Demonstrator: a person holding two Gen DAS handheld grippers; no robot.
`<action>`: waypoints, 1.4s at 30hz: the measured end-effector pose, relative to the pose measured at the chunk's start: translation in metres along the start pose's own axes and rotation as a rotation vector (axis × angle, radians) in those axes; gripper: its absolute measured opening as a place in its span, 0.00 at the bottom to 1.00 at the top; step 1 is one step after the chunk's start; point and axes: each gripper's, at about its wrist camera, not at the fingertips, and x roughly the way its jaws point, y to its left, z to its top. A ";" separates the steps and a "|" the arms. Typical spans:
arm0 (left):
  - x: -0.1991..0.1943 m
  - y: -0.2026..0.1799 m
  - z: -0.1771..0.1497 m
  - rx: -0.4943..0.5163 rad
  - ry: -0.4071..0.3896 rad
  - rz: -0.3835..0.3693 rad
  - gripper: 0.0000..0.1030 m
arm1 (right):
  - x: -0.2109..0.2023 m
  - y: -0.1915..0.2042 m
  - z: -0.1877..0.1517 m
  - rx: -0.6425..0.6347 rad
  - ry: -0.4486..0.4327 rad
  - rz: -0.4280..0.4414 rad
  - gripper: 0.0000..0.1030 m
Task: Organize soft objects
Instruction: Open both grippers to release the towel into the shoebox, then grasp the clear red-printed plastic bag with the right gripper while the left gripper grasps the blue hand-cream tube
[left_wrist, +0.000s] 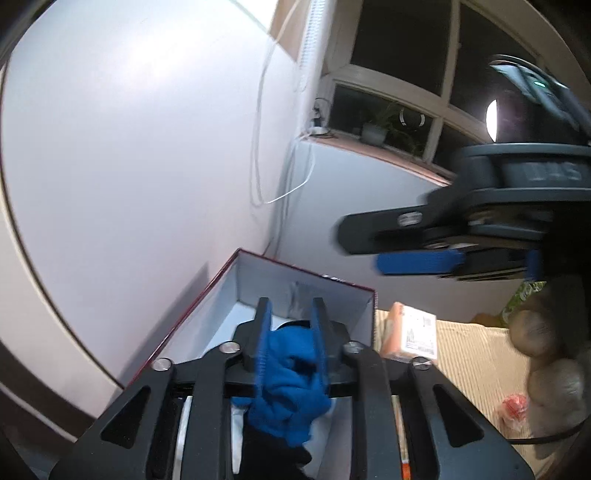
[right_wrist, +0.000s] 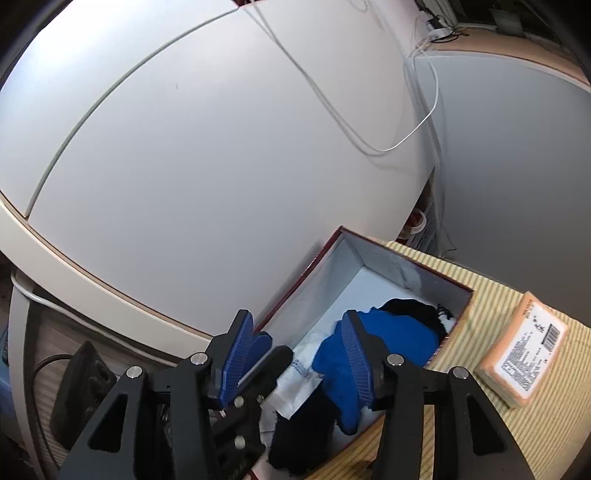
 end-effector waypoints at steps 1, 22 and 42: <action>-0.002 0.001 0.000 -0.009 -0.001 -0.007 0.27 | -0.004 -0.001 -0.001 -0.001 -0.004 -0.002 0.49; -0.092 -0.053 -0.051 0.070 -0.032 -0.248 0.58 | -0.201 -0.072 -0.130 0.006 -0.198 -0.134 0.61; -0.035 -0.075 -0.163 -0.045 0.292 -0.342 0.63 | -0.279 -0.215 -0.316 0.283 -0.265 -0.296 0.75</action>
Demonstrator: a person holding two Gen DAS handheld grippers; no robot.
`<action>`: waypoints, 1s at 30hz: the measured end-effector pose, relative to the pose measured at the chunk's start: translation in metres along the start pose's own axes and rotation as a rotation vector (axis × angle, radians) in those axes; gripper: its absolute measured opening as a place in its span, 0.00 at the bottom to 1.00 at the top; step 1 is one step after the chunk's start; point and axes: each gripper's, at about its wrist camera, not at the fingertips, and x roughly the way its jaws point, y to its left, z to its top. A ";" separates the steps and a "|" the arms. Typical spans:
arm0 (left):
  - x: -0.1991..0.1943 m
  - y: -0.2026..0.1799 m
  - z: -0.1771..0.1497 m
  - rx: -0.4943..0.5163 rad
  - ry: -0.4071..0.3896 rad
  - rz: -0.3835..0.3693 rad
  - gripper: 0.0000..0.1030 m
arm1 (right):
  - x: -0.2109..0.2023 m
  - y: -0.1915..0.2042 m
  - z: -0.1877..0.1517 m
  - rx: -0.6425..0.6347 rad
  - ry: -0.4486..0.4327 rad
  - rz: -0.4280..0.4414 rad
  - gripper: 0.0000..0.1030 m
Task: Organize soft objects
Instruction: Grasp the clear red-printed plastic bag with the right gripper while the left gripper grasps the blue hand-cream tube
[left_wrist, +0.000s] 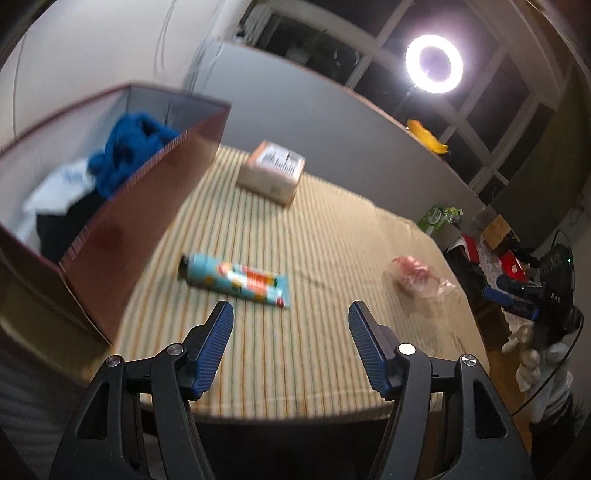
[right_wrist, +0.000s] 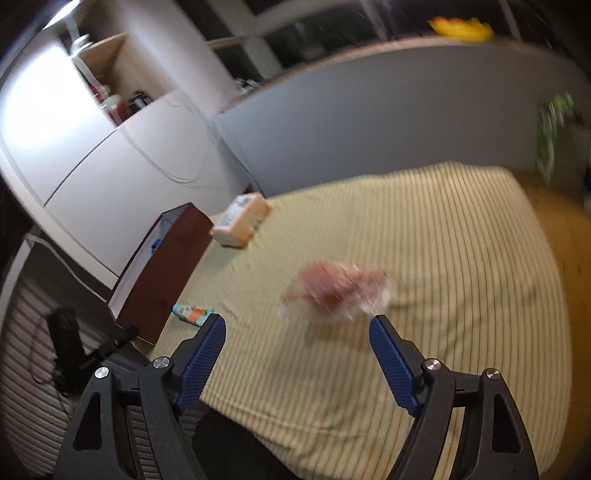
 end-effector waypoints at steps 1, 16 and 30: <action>0.004 0.000 -0.001 -0.001 0.006 0.007 0.63 | 0.002 -0.005 0.000 0.011 0.009 -0.001 0.75; 0.064 0.028 0.023 -0.087 0.075 0.161 0.63 | 0.021 -0.028 0.005 0.062 0.032 0.030 0.75; 0.109 0.016 0.053 -0.012 0.100 0.245 0.66 | 0.055 -0.037 0.021 -0.001 0.071 -0.011 0.75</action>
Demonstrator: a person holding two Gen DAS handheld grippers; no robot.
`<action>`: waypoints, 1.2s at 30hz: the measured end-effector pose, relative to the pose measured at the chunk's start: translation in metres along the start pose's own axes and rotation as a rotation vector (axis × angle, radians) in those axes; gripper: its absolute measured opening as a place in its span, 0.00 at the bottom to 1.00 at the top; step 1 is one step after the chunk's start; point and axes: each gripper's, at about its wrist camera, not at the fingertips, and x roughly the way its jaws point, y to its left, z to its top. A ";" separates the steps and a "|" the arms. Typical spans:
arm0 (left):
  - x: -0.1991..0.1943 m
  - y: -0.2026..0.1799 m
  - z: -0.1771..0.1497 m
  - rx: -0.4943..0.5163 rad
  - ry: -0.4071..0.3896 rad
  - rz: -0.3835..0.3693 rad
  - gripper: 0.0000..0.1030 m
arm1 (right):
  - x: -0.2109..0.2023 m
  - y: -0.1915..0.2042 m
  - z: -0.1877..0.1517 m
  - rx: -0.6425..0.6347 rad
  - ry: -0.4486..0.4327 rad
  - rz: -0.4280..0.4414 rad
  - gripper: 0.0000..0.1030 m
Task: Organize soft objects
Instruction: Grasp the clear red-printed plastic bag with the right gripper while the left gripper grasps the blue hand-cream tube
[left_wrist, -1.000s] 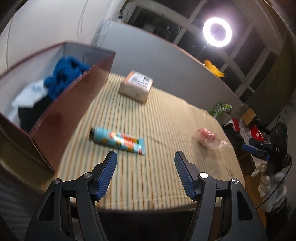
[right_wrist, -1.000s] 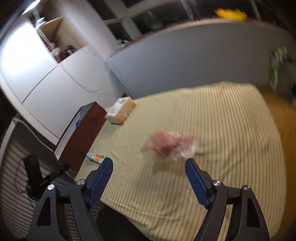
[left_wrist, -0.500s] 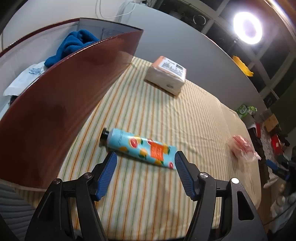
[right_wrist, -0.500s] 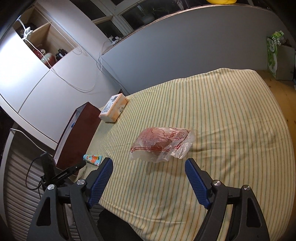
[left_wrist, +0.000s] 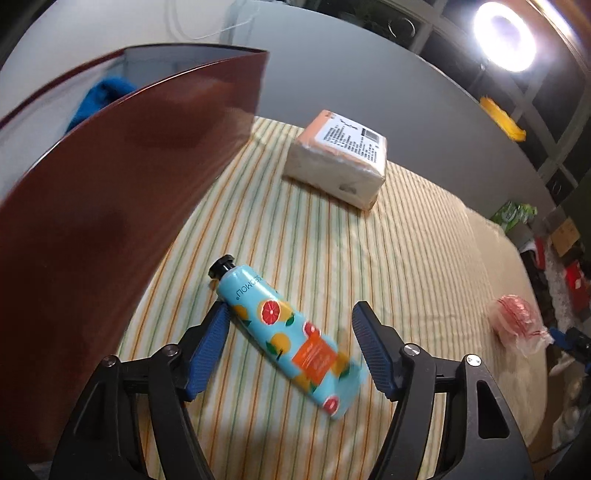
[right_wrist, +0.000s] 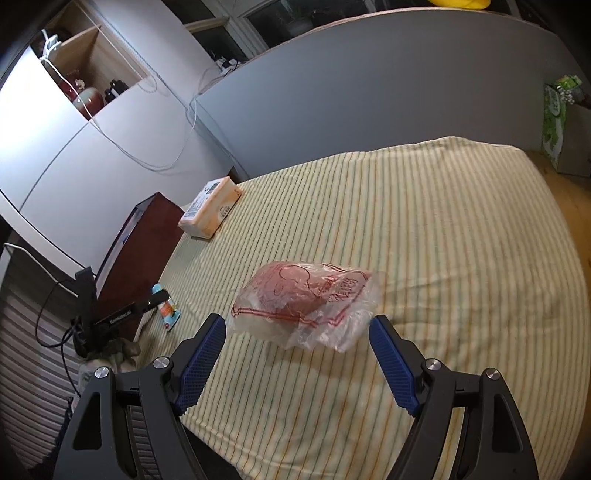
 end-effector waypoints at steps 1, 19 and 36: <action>0.004 -0.005 0.003 0.021 0.009 0.001 0.66 | 0.003 0.000 0.001 -0.002 0.001 -0.005 0.75; 0.011 -0.049 -0.011 0.197 0.009 -0.002 0.67 | 0.067 0.023 0.017 -0.117 0.080 -0.089 0.75; 0.016 -0.055 -0.007 0.247 -0.016 0.014 0.45 | 0.109 0.050 0.029 -0.158 0.081 -0.120 0.76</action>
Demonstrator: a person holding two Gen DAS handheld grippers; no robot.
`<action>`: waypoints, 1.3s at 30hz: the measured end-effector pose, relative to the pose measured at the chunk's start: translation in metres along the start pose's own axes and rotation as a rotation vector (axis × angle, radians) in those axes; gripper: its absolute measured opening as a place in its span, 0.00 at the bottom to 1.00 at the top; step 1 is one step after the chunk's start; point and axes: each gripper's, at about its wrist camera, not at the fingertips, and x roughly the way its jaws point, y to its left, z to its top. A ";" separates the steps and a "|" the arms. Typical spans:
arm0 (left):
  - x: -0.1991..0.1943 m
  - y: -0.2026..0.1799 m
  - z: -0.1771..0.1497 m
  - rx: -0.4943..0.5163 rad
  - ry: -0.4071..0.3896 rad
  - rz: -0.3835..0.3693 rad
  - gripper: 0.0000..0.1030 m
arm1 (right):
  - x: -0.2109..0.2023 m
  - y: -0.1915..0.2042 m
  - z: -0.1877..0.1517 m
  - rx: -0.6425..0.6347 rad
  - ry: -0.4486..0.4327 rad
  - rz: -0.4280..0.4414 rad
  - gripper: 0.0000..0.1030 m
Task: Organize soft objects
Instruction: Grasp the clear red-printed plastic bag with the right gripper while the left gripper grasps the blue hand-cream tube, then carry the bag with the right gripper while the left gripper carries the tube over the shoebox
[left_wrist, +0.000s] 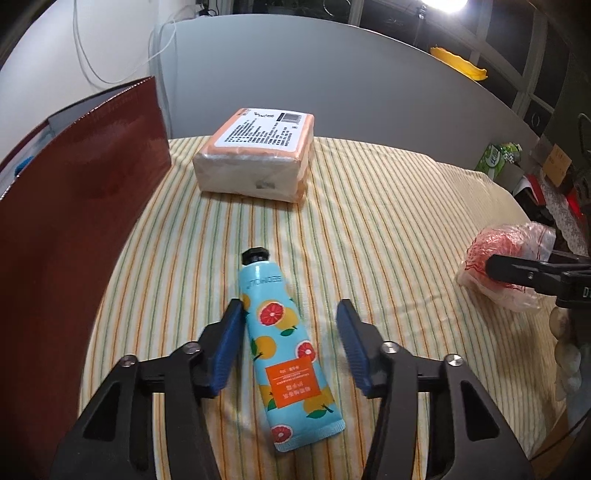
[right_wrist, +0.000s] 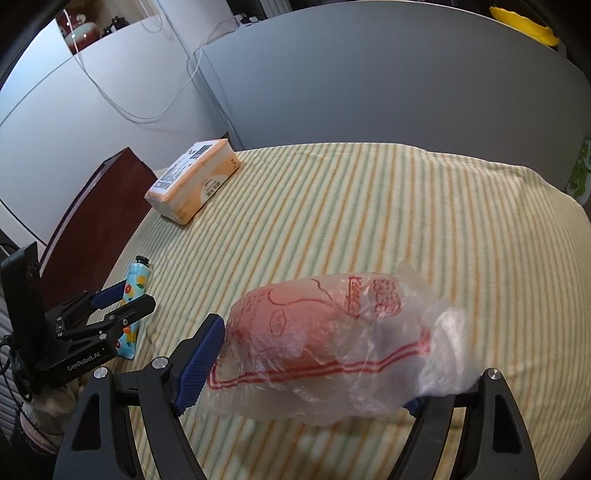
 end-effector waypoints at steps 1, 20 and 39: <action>0.000 0.000 0.000 0.002 -0.002 0.000 0.43 | 0.002 0.001 0.001 0.002 0.000 0.001 0.75; -0.005 0.001 -0.008 0.002 -0.016 -0.043 0.26 | -0.003 -0.006 -0.009 0.036 -0.011 0.059 0.50; -0.058 0.002 -0.012 -0.017 -0.113 -0.106 0.26 | -0.055 0.003 -0.035 0.051 -0.087 0.085 0.49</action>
